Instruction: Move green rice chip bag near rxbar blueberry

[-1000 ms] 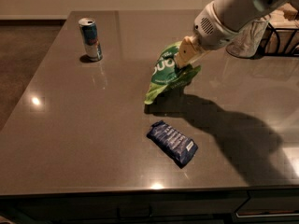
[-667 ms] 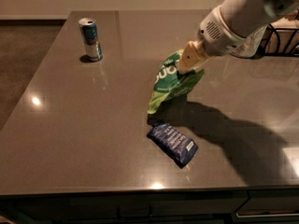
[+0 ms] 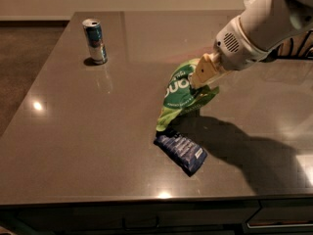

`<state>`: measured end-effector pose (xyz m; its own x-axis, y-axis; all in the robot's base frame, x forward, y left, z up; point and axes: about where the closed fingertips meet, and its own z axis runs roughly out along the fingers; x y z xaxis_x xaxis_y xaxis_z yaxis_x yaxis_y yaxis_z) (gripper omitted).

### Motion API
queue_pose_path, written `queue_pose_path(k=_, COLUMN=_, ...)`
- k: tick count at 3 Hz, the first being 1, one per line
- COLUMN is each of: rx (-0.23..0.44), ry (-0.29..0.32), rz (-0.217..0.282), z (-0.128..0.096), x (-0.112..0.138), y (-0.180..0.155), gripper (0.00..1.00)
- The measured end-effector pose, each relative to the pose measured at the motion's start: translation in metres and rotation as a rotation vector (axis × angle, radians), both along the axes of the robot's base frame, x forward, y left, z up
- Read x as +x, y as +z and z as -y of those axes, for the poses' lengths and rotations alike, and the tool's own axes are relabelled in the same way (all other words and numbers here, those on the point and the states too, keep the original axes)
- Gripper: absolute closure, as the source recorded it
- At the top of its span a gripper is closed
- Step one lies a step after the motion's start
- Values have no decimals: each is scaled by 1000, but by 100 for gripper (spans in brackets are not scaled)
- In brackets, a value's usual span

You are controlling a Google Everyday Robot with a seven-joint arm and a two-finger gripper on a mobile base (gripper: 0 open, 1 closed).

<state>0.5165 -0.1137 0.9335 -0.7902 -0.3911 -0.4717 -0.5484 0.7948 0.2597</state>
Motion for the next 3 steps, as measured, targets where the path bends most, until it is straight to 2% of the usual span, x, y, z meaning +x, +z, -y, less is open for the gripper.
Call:
queue_pose_path(k=2, rx=-1, ry=5, rz=1, z=-2, x=-1, y=0, gripper=3)
queue_pose_path(k=3, rx=-2, ry=6, rz=1, z=-3, x=-2, y=1, gripper=0)
